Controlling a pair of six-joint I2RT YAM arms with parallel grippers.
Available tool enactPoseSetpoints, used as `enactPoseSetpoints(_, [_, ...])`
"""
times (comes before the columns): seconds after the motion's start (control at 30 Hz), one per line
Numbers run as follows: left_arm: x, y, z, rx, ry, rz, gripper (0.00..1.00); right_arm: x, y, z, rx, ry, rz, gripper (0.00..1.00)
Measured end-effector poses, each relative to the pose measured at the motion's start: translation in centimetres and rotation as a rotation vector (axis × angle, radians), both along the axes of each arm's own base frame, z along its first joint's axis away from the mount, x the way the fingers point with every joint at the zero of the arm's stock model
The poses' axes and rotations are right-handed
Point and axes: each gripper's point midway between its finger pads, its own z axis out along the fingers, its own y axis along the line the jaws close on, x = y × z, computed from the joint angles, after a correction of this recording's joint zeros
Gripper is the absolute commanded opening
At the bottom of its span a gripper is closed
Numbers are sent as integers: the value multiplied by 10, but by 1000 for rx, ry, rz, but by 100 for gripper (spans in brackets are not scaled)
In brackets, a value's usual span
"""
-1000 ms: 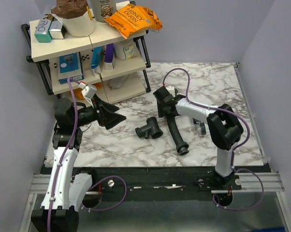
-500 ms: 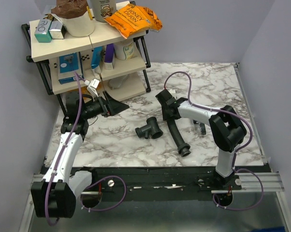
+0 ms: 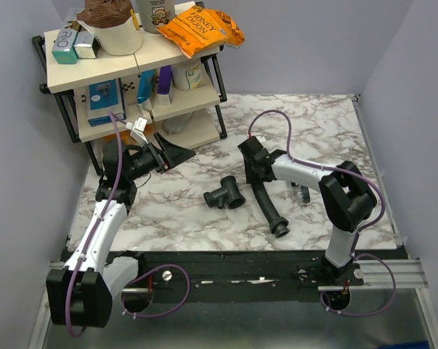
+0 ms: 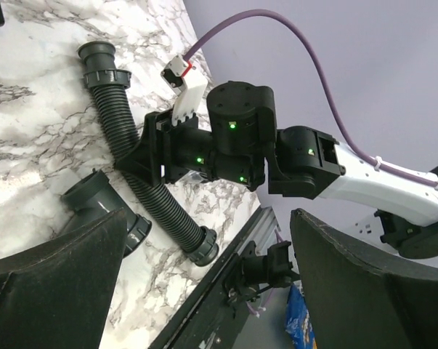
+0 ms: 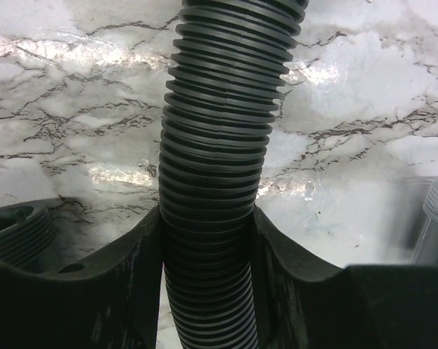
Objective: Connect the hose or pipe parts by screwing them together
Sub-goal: Pick up the pipeline from the center of the board.
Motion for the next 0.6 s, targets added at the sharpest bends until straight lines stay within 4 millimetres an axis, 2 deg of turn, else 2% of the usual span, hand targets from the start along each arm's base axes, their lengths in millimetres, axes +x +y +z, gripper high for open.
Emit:
enactPoseSetpoints(0.17, [2, 1, -11, -12, 49, 17, 99, -2, 2, -1, 8, 7, 8, 44])
enactPoseSetpoints(0.4, [4, 0, -13, -26, 78, 21, 99, -5, 3, -2, 19, 18, 14, 60])
enactPoseSetpoints(0.53, [4, 0, -12, -30, 77, 21, 99, -18, 0, -11, 18, 63, 16, 61])
enactPoseSetpoints(0.6, [4, 0, -12, -30, 76, 21, 99, -20, 0, -11, 19, 72, 14, 55])
